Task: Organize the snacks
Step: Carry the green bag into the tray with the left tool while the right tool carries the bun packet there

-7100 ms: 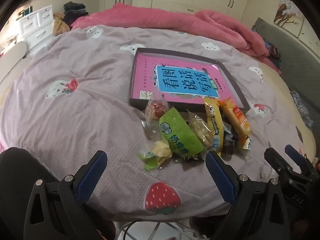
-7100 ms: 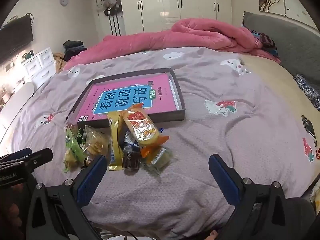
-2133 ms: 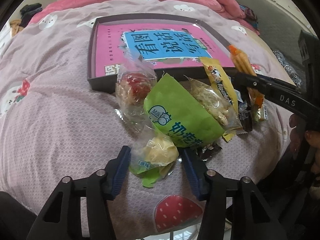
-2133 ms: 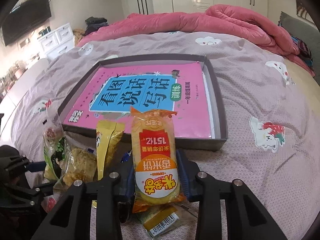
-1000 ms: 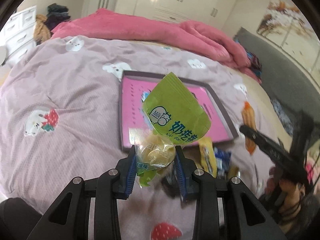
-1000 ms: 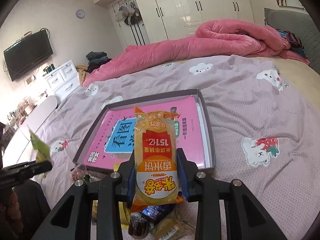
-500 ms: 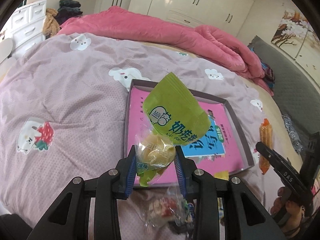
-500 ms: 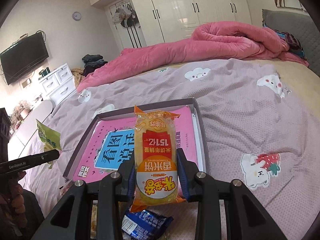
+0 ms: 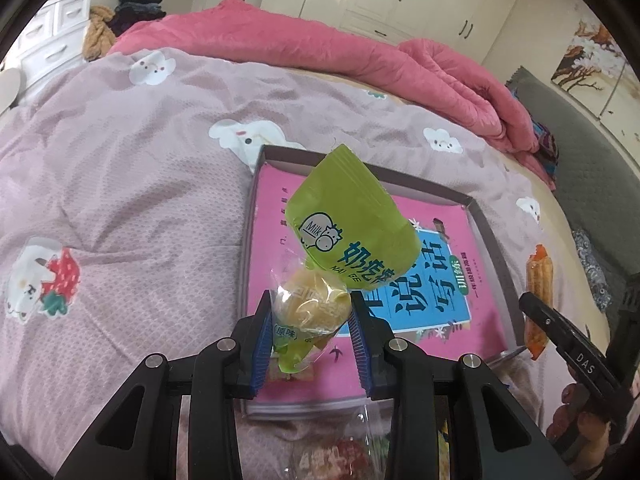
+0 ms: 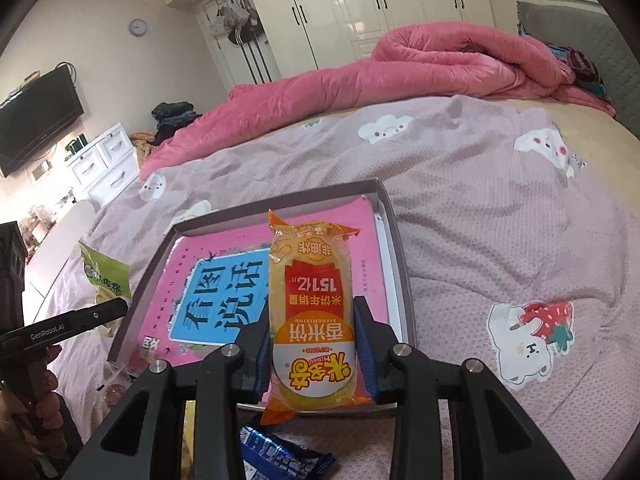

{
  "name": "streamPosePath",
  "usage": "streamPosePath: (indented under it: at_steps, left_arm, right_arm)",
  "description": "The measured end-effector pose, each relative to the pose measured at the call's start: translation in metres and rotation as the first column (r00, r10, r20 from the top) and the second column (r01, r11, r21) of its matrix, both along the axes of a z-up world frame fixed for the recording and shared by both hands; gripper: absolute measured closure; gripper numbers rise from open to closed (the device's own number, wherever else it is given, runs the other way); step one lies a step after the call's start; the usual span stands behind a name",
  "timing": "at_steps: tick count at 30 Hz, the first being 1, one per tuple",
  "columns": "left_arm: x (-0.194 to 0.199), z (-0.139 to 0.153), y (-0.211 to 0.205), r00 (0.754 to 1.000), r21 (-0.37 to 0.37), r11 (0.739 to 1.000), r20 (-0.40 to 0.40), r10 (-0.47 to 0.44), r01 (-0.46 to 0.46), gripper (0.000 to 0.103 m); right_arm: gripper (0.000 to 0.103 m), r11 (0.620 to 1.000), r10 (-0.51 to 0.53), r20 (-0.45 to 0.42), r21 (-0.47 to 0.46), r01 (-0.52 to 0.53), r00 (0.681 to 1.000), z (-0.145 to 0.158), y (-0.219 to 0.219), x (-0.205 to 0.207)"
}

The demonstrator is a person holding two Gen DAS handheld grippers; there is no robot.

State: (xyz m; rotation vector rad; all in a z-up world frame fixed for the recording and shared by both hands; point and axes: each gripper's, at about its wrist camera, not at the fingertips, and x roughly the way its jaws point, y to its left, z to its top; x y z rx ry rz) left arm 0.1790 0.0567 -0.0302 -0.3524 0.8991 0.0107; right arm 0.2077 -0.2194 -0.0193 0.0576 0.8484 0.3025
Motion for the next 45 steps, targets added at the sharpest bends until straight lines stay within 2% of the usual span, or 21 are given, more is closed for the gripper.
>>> streamPosePath:
  at_steps: [9, 23, 40, 45]
  left_arm:
    - [0.013, -0.014, -0.010, 0.999, 0.022, 0.999, -0.025, -0.044, 0.045, 0.067]
    - [0.025, -0.032, -0.016, 0.995, -0.010, 0.997, -0.059, -0.082, 0.082, 0.067]
    - [0.023, -0.035, -0.018, 0.992, -0.030, 0.995, -0.080, -0.101, 0.099, 0.066]
    - [0.022, -0.034, -0.018, 0.991, -0.043, 0.994, -0.077, -0.105, 0.102, 0.061]
  right_arm:
    - [0.067, 1.000, -0.007, -0.044, -0.031, 0.006, 0.999, -0.017, 0.002, 0.008]
    - [0.067, 0.997, -0.032, -0.089, -0.070, 0.026, 0.995, -0.032, 0.003, 0.016]
    - [0.067, 0.997, -0.033, -0.093, -0.079, 0.026, 0.995, -0.033, 0.002, 0.015]
    - [0.067, 0.997, -0.030, -0.097, -0.077, 0.023, 0.995, -0.033, 0.001, 0.014]
